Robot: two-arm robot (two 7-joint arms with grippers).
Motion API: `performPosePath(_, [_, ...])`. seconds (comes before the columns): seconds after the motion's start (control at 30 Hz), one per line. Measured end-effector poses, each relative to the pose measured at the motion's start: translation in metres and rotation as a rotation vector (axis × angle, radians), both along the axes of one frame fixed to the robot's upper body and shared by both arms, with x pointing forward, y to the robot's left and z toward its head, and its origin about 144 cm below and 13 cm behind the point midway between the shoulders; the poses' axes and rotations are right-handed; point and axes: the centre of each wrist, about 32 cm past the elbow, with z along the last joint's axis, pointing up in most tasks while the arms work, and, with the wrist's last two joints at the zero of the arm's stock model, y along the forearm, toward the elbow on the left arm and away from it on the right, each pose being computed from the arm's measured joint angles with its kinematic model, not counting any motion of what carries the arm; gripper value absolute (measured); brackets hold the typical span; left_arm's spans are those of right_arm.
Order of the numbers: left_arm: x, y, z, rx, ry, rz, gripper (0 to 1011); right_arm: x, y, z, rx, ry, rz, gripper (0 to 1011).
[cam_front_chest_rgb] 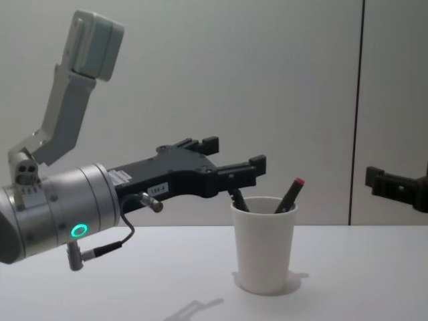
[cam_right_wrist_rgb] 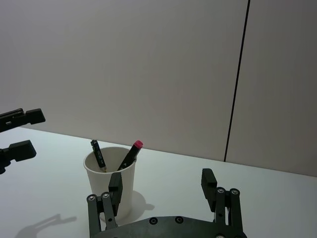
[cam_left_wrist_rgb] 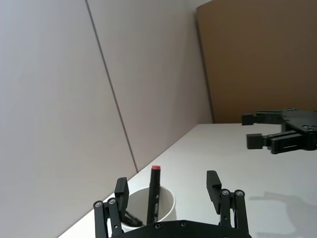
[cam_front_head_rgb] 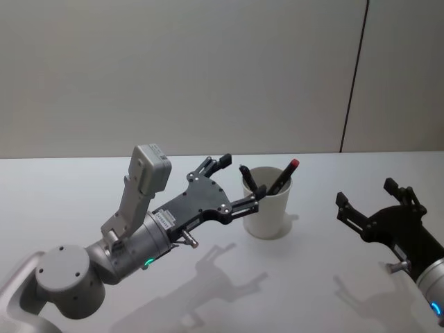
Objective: Place the pen into the pen holder.
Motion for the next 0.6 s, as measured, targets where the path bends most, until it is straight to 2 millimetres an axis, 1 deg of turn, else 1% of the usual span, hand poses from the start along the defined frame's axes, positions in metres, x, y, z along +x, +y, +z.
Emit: performPosePath(0.6, [-0.025, -0.013, 0.004, 0.031, 0.012, 0.177, 1000, 0.000, 0.000, 0.000, 0.000, 0.000, 0.000, 1001])
